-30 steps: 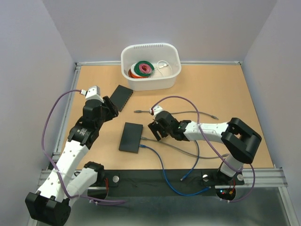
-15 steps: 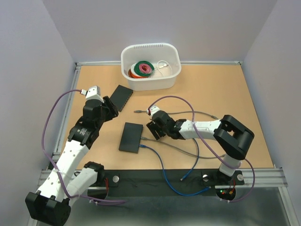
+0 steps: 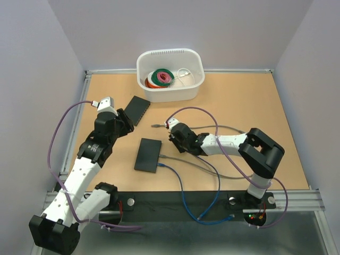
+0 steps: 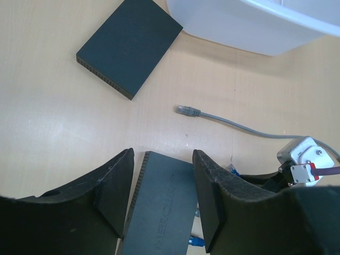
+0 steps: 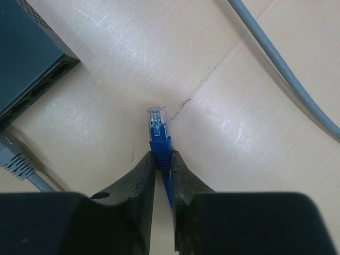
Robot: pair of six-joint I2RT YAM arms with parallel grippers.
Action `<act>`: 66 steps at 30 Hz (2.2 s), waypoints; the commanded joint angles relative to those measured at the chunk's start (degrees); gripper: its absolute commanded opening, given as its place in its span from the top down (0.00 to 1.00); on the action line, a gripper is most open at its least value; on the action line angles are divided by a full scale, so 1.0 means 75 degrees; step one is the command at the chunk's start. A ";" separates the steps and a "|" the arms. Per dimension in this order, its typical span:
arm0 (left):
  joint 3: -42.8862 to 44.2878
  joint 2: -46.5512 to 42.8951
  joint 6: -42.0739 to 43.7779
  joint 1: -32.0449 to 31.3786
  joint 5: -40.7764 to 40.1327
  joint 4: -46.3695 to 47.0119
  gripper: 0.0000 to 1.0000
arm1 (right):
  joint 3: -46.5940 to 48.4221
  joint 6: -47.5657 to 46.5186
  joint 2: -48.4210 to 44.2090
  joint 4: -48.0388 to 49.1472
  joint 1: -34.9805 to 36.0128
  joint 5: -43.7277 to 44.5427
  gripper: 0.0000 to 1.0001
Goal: Insert the plug into the switch port
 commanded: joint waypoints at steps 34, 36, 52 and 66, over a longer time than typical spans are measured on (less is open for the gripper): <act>-0.2286 -0.0901 -0.1937 -0.1141 0.3779 0.5099 0.44 | 0.0418 0.0430 -0.3000 0.0411 -0.0063 -0.3802 0.99; -0.2309 -0.0737 -0.1949 -0.1306 0.3650 0.5099 0.44 | 0.0465 0.0442 -0.3012 0.0399 -0.0063 -0.3814 0.99; -0.2438 -0.0268 -0.1995 -0.1716 0.3064 0.5181 0.55 | 0.0606 0.0570 -0.3106 0.0422 -0.0063 -0.3861 0.99; -0.2461 -0.0033 -0.1984 -0.1951 0.3040 0.5404 0.72 | 0.0641 0.0734 -0.3375 0.0551 -0.0063 -0.3522 1.00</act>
